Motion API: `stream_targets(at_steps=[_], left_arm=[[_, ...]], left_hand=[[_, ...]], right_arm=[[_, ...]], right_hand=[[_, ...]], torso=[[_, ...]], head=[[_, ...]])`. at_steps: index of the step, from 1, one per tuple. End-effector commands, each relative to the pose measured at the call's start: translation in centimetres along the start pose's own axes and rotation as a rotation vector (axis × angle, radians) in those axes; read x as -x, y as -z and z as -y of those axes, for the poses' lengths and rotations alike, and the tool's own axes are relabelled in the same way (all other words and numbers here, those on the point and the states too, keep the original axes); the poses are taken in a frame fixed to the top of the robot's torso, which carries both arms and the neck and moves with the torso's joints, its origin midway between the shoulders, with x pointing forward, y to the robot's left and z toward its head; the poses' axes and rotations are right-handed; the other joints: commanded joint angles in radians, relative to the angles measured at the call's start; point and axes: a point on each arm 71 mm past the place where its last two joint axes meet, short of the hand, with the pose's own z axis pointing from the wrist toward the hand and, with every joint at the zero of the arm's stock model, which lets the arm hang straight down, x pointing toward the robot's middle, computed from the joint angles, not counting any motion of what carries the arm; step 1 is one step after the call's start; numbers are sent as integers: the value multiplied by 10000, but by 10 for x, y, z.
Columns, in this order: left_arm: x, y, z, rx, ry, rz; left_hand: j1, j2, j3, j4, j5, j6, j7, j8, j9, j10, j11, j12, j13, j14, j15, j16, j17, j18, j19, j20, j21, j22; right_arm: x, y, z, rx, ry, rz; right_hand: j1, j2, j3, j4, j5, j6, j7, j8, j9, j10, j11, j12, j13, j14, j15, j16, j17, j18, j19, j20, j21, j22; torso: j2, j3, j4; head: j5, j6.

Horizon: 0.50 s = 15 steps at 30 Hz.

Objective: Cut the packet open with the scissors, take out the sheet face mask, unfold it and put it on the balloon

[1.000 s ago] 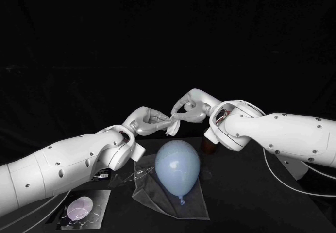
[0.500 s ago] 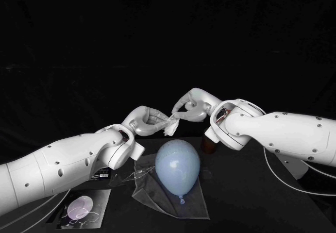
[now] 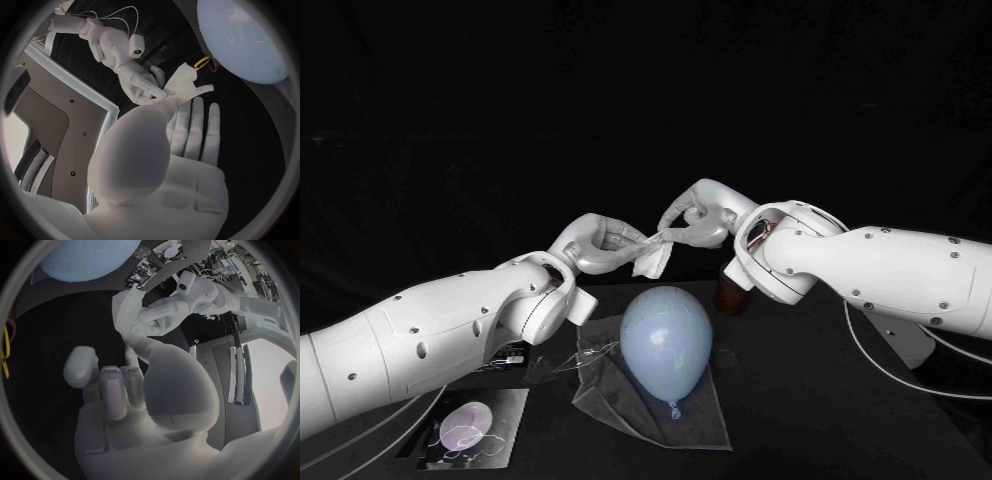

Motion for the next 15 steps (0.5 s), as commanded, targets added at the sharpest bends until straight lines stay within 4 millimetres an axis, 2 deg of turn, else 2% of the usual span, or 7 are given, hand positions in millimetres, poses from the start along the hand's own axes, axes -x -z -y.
stream_targets(at_steps=[1, 10, 11, 15], left_arm=[[1, 0, 0, 121, 229, -62], [11, -4, 4, 316, -313, -480], [12, -4, 5, 368, -435, -634], [16, -8, 11, 479, -1114, -1153]], left_hand=[[-94, -16, 62, -18, 25, -92, 26, 48, 801, 65, -1, -60, 9, 59, -10, -52, 14, 97, -36, 0, 26, 10], [-350, 26, 207, -259, 24, -171, 23, 172, 983, 160, -23, -47, 44, 257, -68, 70, 147, 174, 170, -38, 227, 113], [-411, 23, 179, -337, 35, -167, 12, 212, 1030, 353, -72, 62, 95, 484, -144, 225, 231, 195, 234, -52, 302, 153], [-574, 39, 161, -494, 25, -179, -30, 282, 1136, 440, -127, 137, 139, 569, -206, 400, 367, 227, 333, -79, 489, 261]], right_arm=[[2, 1, 0, 216, 268, 53], [7, 1, 3, 314, 309, 354], [8, 1, 3, 330, 310, 394], [10, 0, 5, 384, 322, 560]], right_hand=[[-13, 52, 40, -40, 15, 50, 1, 32, 14, 1121, -151, 53, 2627, 1215, -271, 66, 2633, 136, 28, -46, 25, 1011], [-17, 51, 41, -41, 13, 49, 1, 33, 15, 1121, -151, 53, 2627, 1215, -271, 66, 2633, 134, 32, -46, 32, 1014], [-21, 52, 44, -42, 12, 48, 1, 36, 18, 1121, -151, 53, 2627, 1215, -271, 66, 2633, 132, 37, -47, 38, 1017], [-22, 52, 45, -43, 12, 48, 0, 37, 19, 1121, -151, 53, 2627, 1215, -271, 66, 2633, 132, 37, -47, 39, 1017]], torso=[[-4, -1, 0], [-10, 6, 1], [-10, 6, 1], [-10, 6, -3]], head=[[14, -23], [43, -3], [43, -3], [60, -8]])
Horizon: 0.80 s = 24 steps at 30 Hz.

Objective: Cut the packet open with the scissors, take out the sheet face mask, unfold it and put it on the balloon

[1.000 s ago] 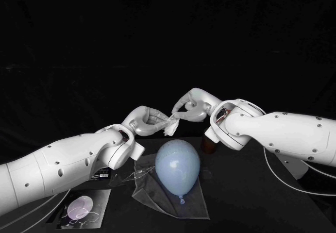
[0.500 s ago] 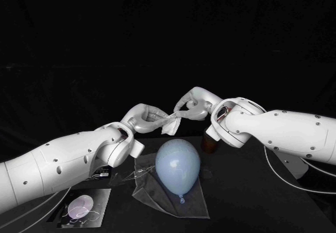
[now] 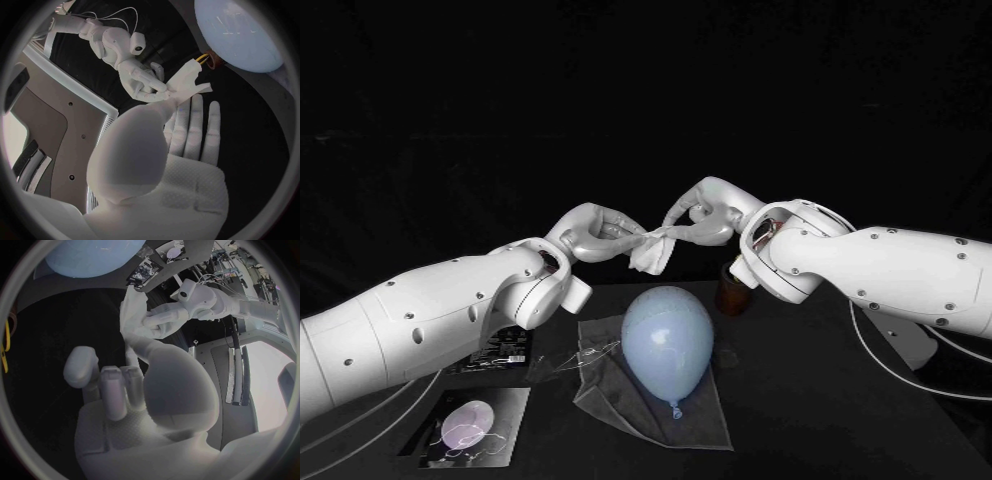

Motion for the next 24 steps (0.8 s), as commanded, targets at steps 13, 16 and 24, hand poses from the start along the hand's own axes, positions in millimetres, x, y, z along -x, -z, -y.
stream_targets(at_steps=[13, 16, 24], left_arm=[[3, -13, 18, 213, -1894, -1540], [2, -14, 20, 169, -2001, -1620], [6, -16, 23, 157, -2023, -1420]], left_hand=[[-419, 179, -83, -525, 35, -103, -137, 96, 1364, 341, -133, 534, 283, 204, -193, 756, 547, 216, 163, -168, 849, 544], [-451, 195, -78, -556, 35, -103, -144, 96, 1389, 333, -139, 571, 307, 182, -196, 811, 589, 203, 122, -179, 924, 599], [-536, 298, -27, -575, 35, -138, -159, 100, 1472, 288, -141, 663, 378, 86, -187, 919, 680, 169, 2, -195, 1087, 723]], right_arm=[[16, -18, -11, 767, 344, 801], [19, -23, -17, 939, 496, 794], [22, -37, -27, 1396, 1234, -86]], right_hand=[[-27, 56, 28, -21, 11, 54, -4, 67, 22, 1121, -152, 34, 2635, 1215, -272, 35, 2633, 142, 20, -50, 1, 1009], [-27, 56, 28, -21, 11, 54, -4, 67, 22, 1121, -152, 34, 2635, 1215, -272, 35, 2633, 142, 20, -50, 1, 1009], [-37, 55, 33, -25, 9, 46, -2, 70, 27, 1121, -151, 34, 2635, 1215, -271, 35, 2633, 137, 33, -52, 20, 1018]], torso=[[5, -2, -12], [11, -2, -3], [7, -7, -2]], head=[[38, 43], [24, 51], [24, 45]])
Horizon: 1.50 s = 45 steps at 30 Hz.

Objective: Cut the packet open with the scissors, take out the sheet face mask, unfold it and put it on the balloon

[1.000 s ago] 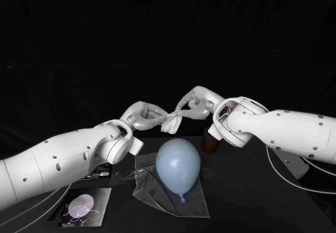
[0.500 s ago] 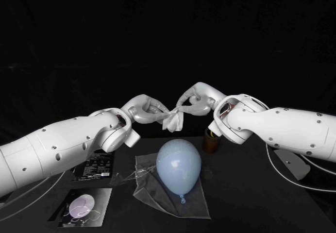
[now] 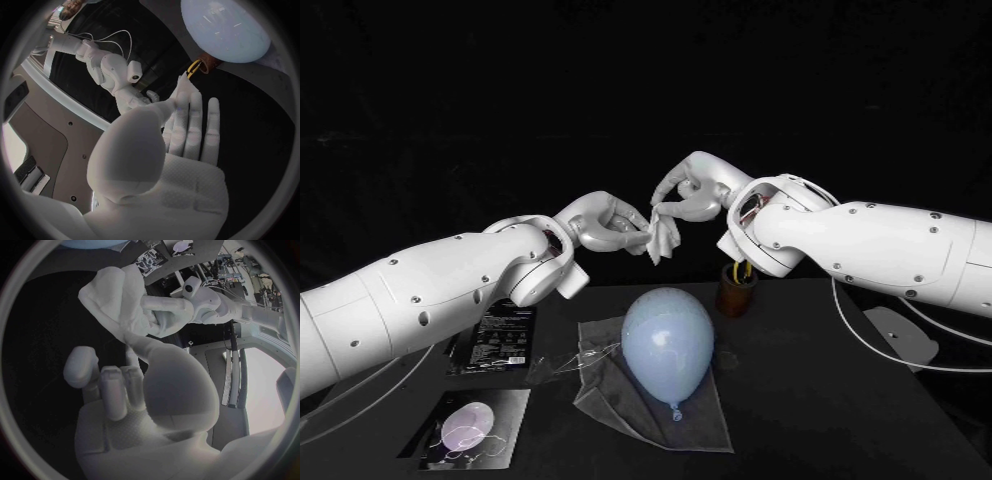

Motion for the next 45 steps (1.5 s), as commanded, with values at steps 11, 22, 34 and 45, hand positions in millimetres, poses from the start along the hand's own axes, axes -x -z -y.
stream_targets(at_steps=[11, 22, 34, 45], left_arm=[[14, 4, -5, 427, 763, 527], [21, 7, -10, 798, 1236, 759], [13, 3, -17, 1440, 734, 622], [-1, 2, -16, 1065, 686, 716]], left_hand=[[-198, 191, 259, -73, 35, -249, 127, 166, 1839, -1296, 283, -43, 149, -1125, 310, 66, 165, -63, -573, -10, 409, 329], [-433, -317, 223, -125, 30, -588, 331, 234, 2046, -1578, 421, 30, 152, -1320, 407, 147, 200, -86, -838, 23, 547, 457], [-1550, -1840, -1436, 720, 28, -1605, 790, -698, 1441, -2523, 895, -262, -99, -2332, 812, -234, 35, -111, -1228, 298, -287, -46], [77, -860, -6508, 1890, 42, -2148, 985, -758, 1118, -3528, 1139, 130, -373, -3080, 1085, -491, -436, -555, -1383, 314, -1558, -875]], right_arm=[[1, -12, -8, 763, 1642, -1068], [8, -10, -8, 477, 910, 125], [11, -8, -11, 237, 345, 892], [11, -11, -7, -246, 443, 799]], right_hand=[[-69, 81, 47, -8, 30, 62, 14, 34, -16, 1102, -131, 49, 2628, 1197, -252, 35, 2635, 144, 20, -51, -3, 1007], [-85, 82, 46, -3, 30, 61, 13, 42, -9, 1102, -130, 49, 2628, 1197, -248, 35, 2635, 135, 39, -51, 31, 1021], [-86, 85, 52, -8, 34, 64, 9, 48, -4, 1102, -131, 49, 2628, 1197, -248, 35, 2635, 130, 54, -52, 55, 1031], [-79, 89, 67, -21, 40, 68, 4, 56, 2, 1102, -136, 49, 2628, 1197, -250, 35, 2635, 125, 70, -53, 79, 1042]], torso=[[-7, 3, 0], [1, 3, -2], [8, 3, 2], [4, 3, 5]], head=[[22, 33], [7, 75], [-4, 76], [-18, 99]])
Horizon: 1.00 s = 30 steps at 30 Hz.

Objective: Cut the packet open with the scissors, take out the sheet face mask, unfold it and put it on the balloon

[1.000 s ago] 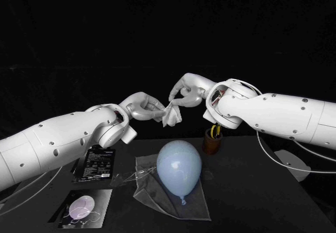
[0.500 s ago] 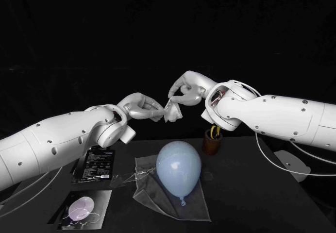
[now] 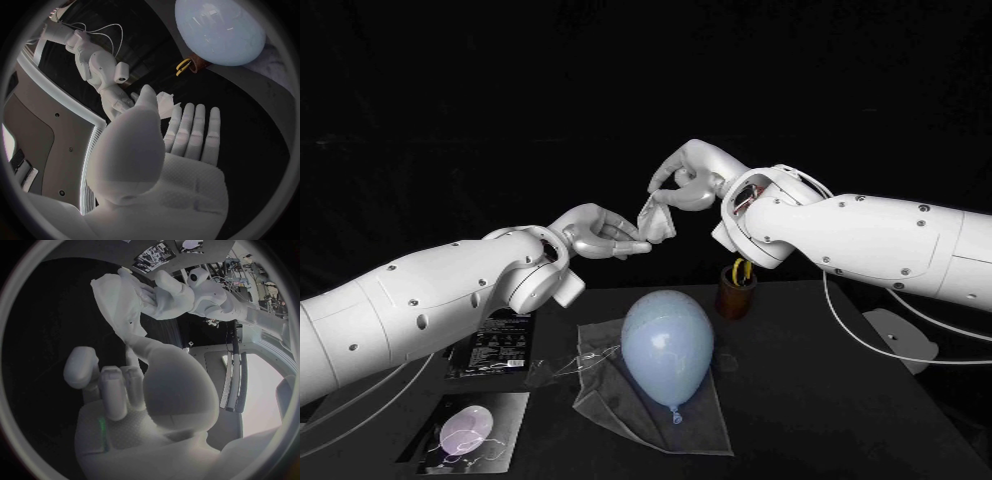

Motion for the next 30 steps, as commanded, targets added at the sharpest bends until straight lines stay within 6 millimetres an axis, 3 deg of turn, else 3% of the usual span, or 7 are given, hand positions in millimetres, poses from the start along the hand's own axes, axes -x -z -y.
stream_targets(at_steps=[1, 12, 23, 30], left_arm=[[-1, -1, 5, -369, -90, 420], [4, -2, 5, -575, 409, 1627], [4, -3, 7, -710, 532, 2082], [1, -5, 9, -741, 568, 1984]], left_hand=[[112, -10, -80, 8, 27, -71, 542, -2, -16, -95, 17, 42, -20, -93, -14, -39, -21, -93, -71, -4, -69, -37], [586, 667, 353, -39, 20, 33, 531, 202, -42, -129, -23, 417, -43, 241, -102, 240, -43, -54, 203, -23, -210, -168], [755, 797, 460, -60, 20, 62, 511, 232, -67, -133, -42, 504, -54, 281, -121, 289, -57, -22, 285, -24, -236, -194], [1188, 1040, 640, -84, 20, 369, 351, 359, -130, 130, -195, 816, -43, 545, -252, 467, -63, 51, 456, -23, -306, -248]], right_arm=[[0, -1, 1, -270, 39, 65], [-4, 3, -4, -182, 42, -210], [-7, 5, -6, -127, 36, -354], [-9, 6, -9, -61, 4, -433]], right_hand=[[-38, 48, 42, 6, 43, 85, -16, 35, 6, 1103, -135, 52, 2633, 1197, -250, 42, 2634, 129, 43, -26, 24, 1042], [-38, 48, 42, 6, 43, 85, -16, 35, 6, 1103, -135, 52, 2633, 1197, -250, 42, 2634, 129, 43, -26, 24, 1042], [-38, 48, 42, 6, 43, 85, -16, 35, 6, 1103, -135, 52, 2633, 1197, -250, 42, 2634, 129, 43, -26, 24, 1042], [-36, 44, 64, -16, 45, 85, -18, 47, 16, 1103, -139, 52, 2633, 1197, -254, 42, 2634, 129, 49, -28, 23, 1046]], torso=[[-4, 1, 3], [-6, 5, -6], [-6, 4, 1], [-5, 0, -3]], head=[[8, 24], [-9, 52], [9, 50], [16, 53]])
